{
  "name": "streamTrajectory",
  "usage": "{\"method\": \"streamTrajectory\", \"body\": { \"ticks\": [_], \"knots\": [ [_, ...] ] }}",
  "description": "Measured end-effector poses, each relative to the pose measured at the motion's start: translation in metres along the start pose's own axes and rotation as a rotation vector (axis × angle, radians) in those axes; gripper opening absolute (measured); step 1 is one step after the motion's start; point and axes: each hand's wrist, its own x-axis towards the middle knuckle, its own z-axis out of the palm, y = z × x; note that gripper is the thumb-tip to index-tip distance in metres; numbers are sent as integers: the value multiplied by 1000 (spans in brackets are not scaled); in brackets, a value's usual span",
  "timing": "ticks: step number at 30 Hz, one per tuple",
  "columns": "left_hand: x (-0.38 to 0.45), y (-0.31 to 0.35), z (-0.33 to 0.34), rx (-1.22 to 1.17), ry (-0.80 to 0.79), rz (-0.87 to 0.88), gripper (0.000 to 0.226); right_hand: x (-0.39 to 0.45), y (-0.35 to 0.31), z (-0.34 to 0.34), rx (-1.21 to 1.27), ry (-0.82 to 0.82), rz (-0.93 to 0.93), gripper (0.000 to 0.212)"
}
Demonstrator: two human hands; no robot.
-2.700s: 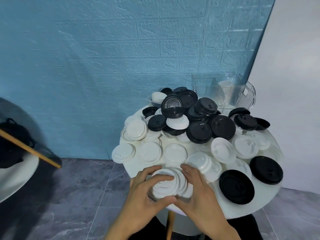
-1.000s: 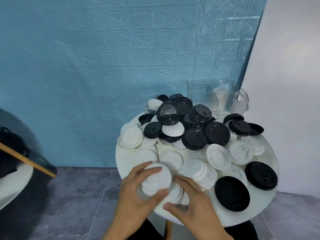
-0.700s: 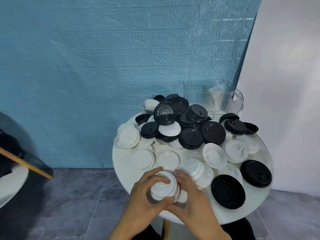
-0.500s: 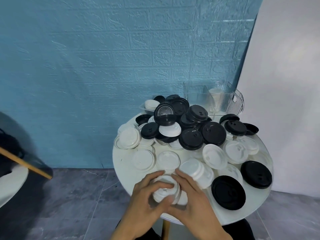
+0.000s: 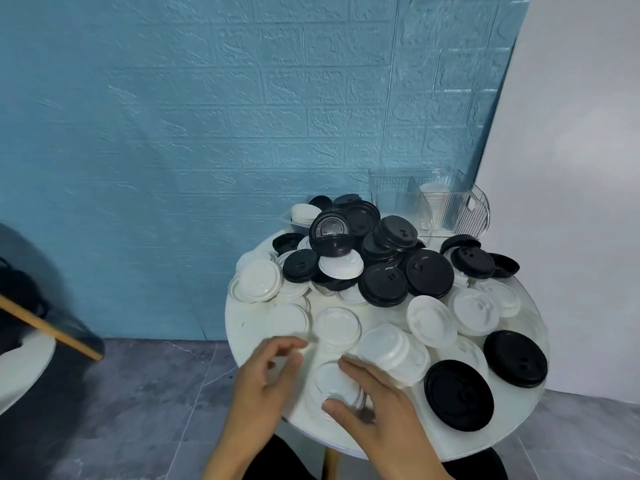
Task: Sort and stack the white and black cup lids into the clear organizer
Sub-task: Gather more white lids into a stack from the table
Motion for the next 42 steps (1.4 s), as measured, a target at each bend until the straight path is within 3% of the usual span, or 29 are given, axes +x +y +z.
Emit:
{"method": "streamTrajectory", "body": {
  "ticks": [2, 4, 7, 11, 16, 21, 24, 29, 35, 42],
  "knots": [
    [14, -5, -4, 57, 122, 46, 35, 0, 0, 0, 14, -1, -2, 76],
    [29, -8, -9, 139, 159, 56, 41, -1, 0, -1, 21, -8, -12, 69],
    [44, -16, -14, 343, 39, -12, 49, -2, -2, -2, 0, -13, -42, 58],
    [52, -21, -10, 537, -86, -37, 60, -3, -2, -2, -54, -27, -80, 66],
    [50, -31, -9, 420, -4, 1, 55, -3, 2, -2, -51, -31, -136, 88],
    [35, -14, -9, 217, 74, 3, 49, -3, 3, -3, -28, -44, -122, 79],
    [3, 1, -7, 60, -1, 6, 56, -2, 0, -4, -24, -44, -118, 79],
    [-35, 14, 6, 60, -104, 80, 54, -2, -1, -4, 59, -11, -68, 81],
    [-38, 15, 14, 106, -65, 125, 51, -2, 4, -3, -18, -23, -120, 83],
    [-35, 9, 24, 112, -19, 91, 48, -1, 8, 1, -81, -43, -119, 100]
  ]
}}
